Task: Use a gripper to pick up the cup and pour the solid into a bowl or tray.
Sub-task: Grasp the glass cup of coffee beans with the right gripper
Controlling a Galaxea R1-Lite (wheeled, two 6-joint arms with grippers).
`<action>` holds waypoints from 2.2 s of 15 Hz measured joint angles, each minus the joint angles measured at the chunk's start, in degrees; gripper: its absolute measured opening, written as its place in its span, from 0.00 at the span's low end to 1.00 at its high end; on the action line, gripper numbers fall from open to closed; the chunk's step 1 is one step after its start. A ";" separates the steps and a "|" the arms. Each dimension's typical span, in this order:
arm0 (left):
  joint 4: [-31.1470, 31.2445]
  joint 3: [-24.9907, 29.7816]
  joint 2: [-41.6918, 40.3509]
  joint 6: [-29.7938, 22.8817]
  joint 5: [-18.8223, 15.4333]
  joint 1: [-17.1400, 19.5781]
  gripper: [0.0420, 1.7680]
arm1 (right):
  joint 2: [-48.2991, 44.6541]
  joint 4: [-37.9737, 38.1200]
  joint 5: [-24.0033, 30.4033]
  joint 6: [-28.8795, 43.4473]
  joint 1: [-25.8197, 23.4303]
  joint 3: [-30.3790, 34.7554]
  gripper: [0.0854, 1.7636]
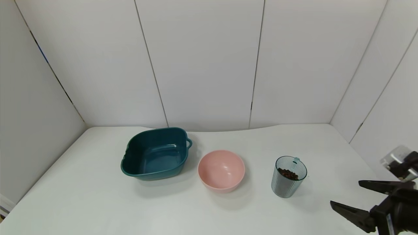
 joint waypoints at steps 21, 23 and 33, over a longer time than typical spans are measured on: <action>0.00 0.00 0.00 0.00 0.02 0.02 0.97 | 39.83 -56.76 -1.16 6.40 4.79 12.74 0.97; 0.00 0.00 0.00 0.00 0.00 0.00 0.97 | 42.73 -61.75 -2.73 6.49 4.79 13.03 0.97; 0.02 0.02 0.00 0.00 0.00 0.00 0.97 | 53.26 -81.03 -4.96 6.56 4.79 14.23 0.97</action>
